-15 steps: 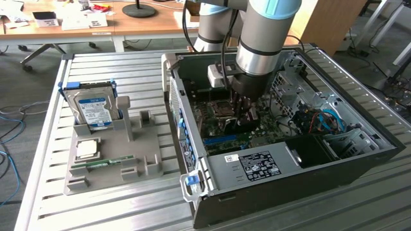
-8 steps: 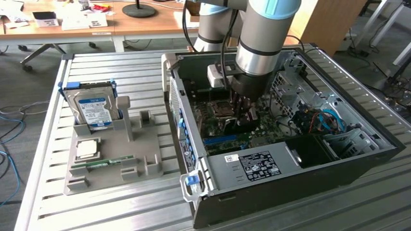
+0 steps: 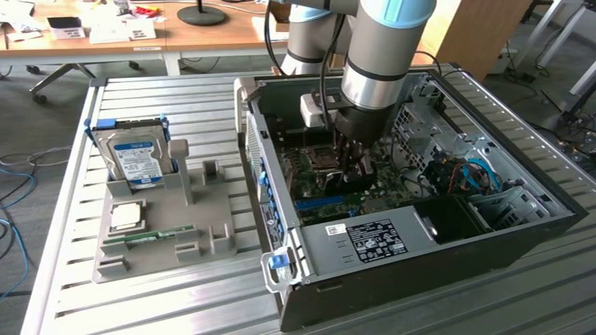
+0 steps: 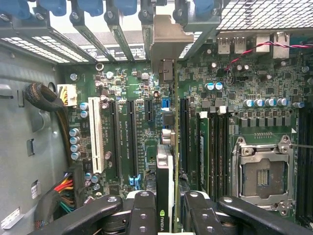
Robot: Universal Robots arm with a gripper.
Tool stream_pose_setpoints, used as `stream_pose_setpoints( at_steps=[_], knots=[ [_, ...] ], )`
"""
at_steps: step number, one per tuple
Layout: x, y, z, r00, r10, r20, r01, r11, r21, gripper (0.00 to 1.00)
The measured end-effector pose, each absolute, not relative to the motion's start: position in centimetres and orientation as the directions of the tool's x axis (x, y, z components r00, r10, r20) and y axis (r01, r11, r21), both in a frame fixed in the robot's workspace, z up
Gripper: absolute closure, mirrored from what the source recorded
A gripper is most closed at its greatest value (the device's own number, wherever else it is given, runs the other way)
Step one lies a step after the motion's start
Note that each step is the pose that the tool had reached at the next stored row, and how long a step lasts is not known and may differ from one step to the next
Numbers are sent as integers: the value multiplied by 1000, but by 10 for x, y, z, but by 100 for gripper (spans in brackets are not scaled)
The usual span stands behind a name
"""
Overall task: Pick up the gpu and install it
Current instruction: 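Insert the gpu into the slot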
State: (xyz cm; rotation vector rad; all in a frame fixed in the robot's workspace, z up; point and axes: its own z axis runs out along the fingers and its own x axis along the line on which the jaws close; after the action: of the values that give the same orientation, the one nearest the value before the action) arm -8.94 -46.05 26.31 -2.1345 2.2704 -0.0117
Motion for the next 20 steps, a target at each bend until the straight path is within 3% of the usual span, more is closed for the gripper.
stream_pose_setpoints(
  at_steps=[20],
  knots=[
    [-95, -460, 260, -62, -998, -13, -998, 62, -23, 73]
  ],
)
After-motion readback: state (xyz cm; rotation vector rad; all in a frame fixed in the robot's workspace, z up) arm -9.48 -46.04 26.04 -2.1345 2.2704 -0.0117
